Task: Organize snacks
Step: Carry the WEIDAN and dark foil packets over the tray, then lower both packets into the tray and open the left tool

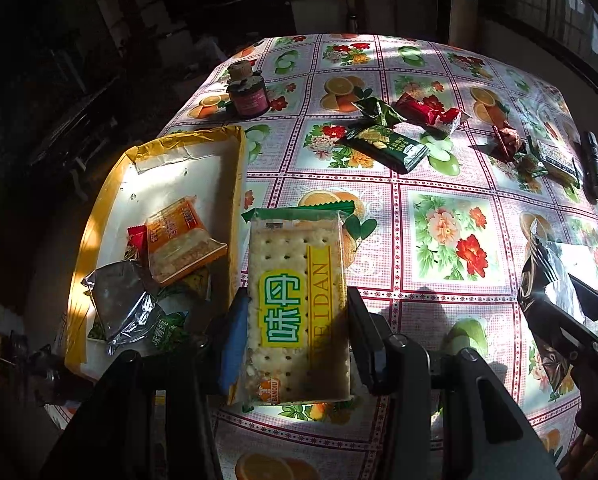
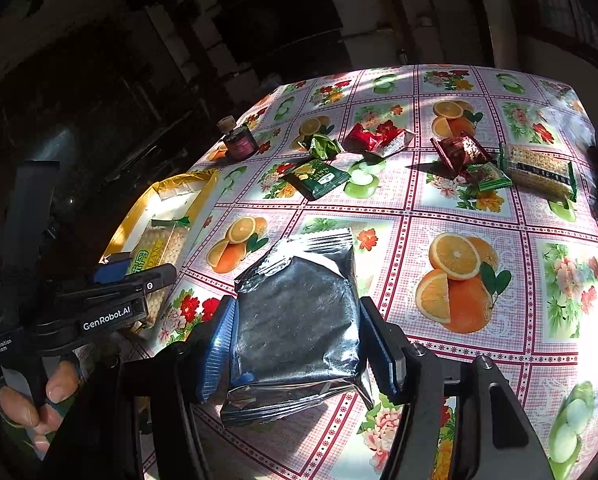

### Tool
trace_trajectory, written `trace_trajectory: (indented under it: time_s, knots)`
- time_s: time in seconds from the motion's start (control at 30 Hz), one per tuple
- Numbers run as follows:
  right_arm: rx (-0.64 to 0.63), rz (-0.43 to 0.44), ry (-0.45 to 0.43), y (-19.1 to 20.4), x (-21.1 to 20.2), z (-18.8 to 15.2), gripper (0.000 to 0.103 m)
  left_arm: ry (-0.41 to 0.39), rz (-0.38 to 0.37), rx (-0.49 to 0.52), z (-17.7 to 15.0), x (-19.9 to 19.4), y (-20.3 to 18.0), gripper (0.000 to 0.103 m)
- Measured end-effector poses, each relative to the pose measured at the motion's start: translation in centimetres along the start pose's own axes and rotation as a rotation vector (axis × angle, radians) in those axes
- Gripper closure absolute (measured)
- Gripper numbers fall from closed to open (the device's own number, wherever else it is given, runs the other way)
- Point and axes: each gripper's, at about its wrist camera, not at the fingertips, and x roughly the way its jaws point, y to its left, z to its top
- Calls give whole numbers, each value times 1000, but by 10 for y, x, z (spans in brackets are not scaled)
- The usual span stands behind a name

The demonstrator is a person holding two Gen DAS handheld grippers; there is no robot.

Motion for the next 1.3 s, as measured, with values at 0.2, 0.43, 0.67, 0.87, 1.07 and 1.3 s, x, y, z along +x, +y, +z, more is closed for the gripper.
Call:
trace_trajectory:
  time_s: [0.2,0.43,0.67,0.87,1.07,1.3]
  knots:
    - [-16,28,23,13,12,2,38,6,9,-34,-2,4,18,58]
    - [-61,68,45,39,27,8,38,10,28,-80,-2,8,45,58]
    - [-116,115,69,71,45,14,38,23,50,-127,-5,13,73,58]
    - [-163,148,85,97,57,18,38,29,66,-163,-7,16,94,58]
    - [-197,176,95,118,69,23,38,34,83,-195,-9,19,114,58]
    - [-224,208,110,137,82,27,38,44,99,-225,-11,24,132,58]
